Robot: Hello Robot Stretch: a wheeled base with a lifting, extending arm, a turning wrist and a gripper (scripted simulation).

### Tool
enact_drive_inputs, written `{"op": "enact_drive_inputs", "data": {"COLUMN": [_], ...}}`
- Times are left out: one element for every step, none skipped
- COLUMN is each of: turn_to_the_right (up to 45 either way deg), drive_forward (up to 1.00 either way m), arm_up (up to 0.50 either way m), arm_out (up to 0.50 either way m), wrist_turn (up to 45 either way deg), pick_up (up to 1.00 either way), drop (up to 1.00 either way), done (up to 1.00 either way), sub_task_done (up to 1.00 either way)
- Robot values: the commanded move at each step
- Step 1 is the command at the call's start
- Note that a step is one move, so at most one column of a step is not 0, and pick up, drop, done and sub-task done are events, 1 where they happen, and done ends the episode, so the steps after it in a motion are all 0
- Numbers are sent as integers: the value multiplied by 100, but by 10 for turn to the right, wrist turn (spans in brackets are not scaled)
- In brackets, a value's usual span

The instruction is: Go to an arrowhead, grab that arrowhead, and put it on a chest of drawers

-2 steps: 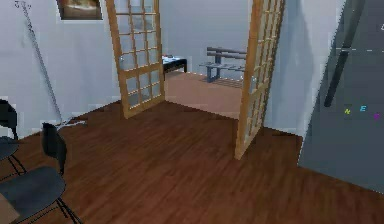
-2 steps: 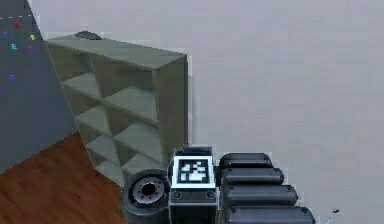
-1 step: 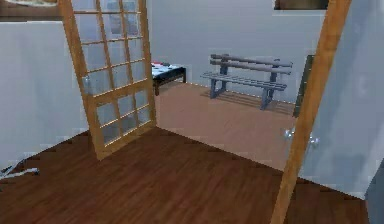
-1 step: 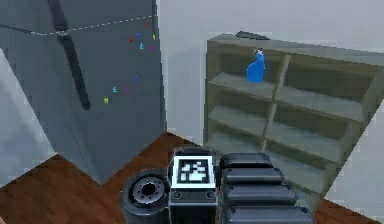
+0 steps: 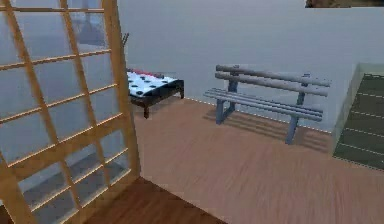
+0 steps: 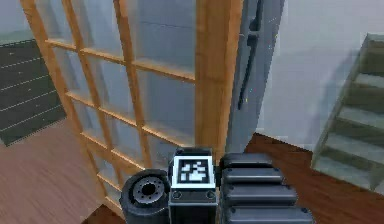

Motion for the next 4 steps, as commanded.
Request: {"op": "enact_drive_inputs", "data": {"turn_to_the_right": [300,0,0,330], "drive_forward": [0,100,20,0], "arm_up": [0,0,0,0], "arm_out": [0,0,0,0], "wrist_turn": [0,0,0,0], "pick_up": [0,0,0,0], "drop": [0,0,0,0], "done": [0,0,0,0], "sub_task_done": [0,0,0,0]}}
